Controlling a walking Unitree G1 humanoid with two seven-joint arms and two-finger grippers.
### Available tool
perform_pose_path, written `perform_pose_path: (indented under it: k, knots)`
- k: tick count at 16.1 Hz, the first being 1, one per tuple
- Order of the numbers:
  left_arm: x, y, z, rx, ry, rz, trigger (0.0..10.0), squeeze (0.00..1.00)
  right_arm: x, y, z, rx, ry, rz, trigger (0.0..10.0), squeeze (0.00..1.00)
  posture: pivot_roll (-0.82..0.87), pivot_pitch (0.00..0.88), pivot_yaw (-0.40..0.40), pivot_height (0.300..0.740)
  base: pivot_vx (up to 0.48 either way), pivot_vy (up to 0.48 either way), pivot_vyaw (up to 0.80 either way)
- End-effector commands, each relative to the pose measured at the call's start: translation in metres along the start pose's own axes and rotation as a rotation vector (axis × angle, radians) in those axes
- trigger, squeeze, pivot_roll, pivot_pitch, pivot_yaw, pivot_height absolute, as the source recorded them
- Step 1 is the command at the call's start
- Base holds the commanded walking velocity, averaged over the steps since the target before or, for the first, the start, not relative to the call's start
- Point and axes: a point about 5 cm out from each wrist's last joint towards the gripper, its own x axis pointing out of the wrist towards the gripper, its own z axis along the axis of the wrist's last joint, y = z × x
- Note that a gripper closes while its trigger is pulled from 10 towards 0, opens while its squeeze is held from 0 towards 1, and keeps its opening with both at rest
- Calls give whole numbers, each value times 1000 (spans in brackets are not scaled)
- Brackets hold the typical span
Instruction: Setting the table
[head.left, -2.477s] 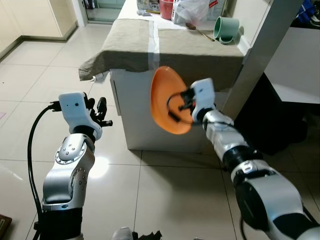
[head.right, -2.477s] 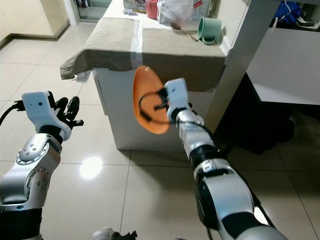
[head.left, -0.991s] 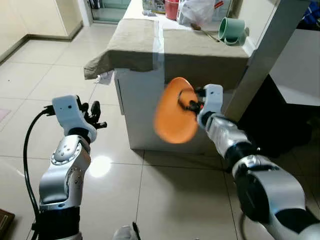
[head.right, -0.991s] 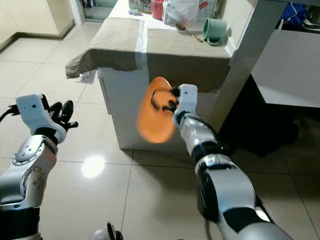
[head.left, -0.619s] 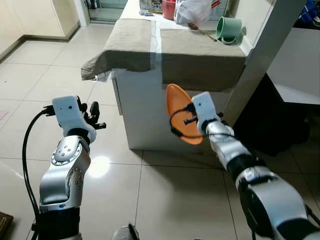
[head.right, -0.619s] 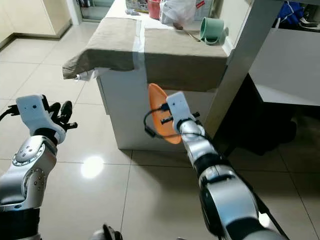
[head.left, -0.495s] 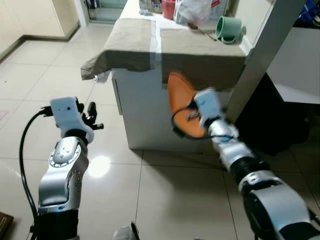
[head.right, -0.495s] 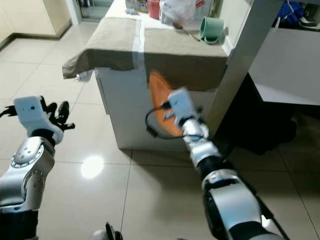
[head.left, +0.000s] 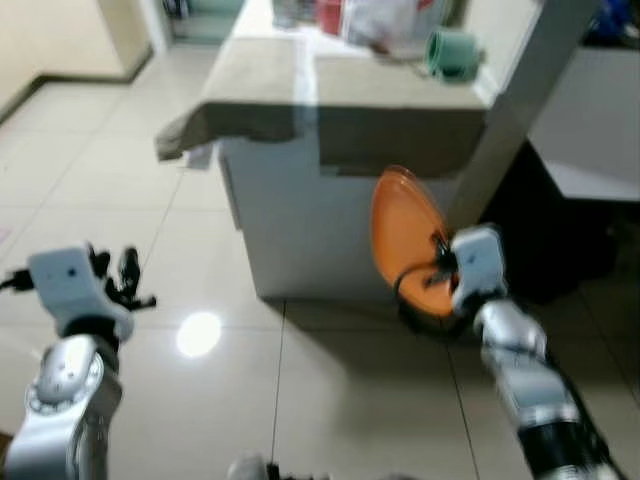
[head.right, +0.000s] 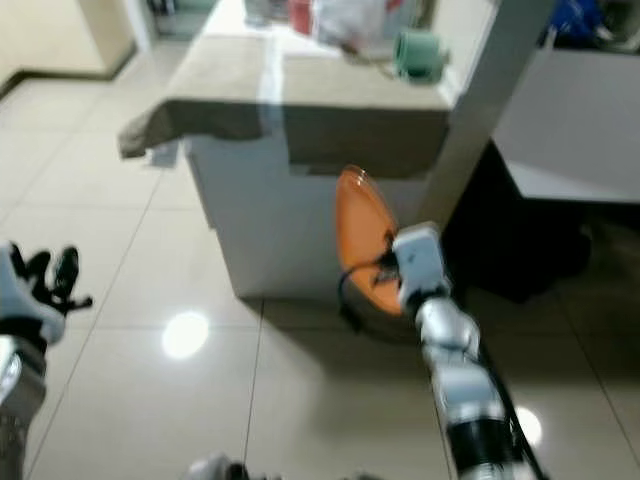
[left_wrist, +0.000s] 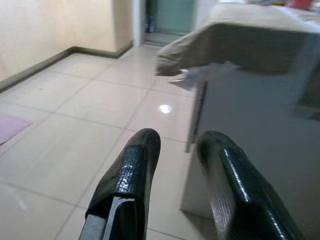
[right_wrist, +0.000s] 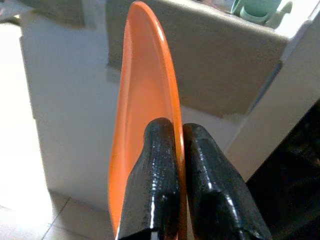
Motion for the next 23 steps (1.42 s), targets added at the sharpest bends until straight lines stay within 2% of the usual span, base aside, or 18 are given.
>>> perform_pose_path:
  k: [1, 3, 6, 10, 13, 17, 23]
  knots:
    - [-4, -10, -1, 4, -2, -49, 10000, 0, 2, -5, 40, -28, -169, -44, 10000, 0, -38, 78, 19, 740, 0, 0, 0]
    - [-1, -21, 0, 1, 0, -93, 10000, 0, 4, -2, 43, -56, -177, -37, 10000, 0, -34, 75, 18, 740, 0, 0, 0]
    - [-1, -23, 2, 9, -6, -97, 10000, 0, 7, -1, 44, -50, -143, -37, 10000, 0, -24, 70, 12, 740, 0, 0, 0]
    - [2, -29, 2, 12, -11, -99, 10000, 0, 18, 10, 50, -50, -135, -9, 10000, 0, -17, 83, 0, 740, 0, 0, 0]
    - [6, -32, 4, 4, -19, -96, 10000, 0, 23, 19, 55, -58, -146, 27, 10000, 0, -14, 92, -8, 740, 0, -461, 0]
    - [9, -38, 4, -2, -26, -102, 10000, 0, 27, 20, 58, -70, -155, 31, 10000, 0, -18, 80, -9, 740, 0, -452, 0]
    - [15, -43, 3, 5, -26, -99, 10000, 0, 28, 34, 56, -67, -154, 68, 10000, 0, -17, 73, -13, 740, 277, -389, 0]
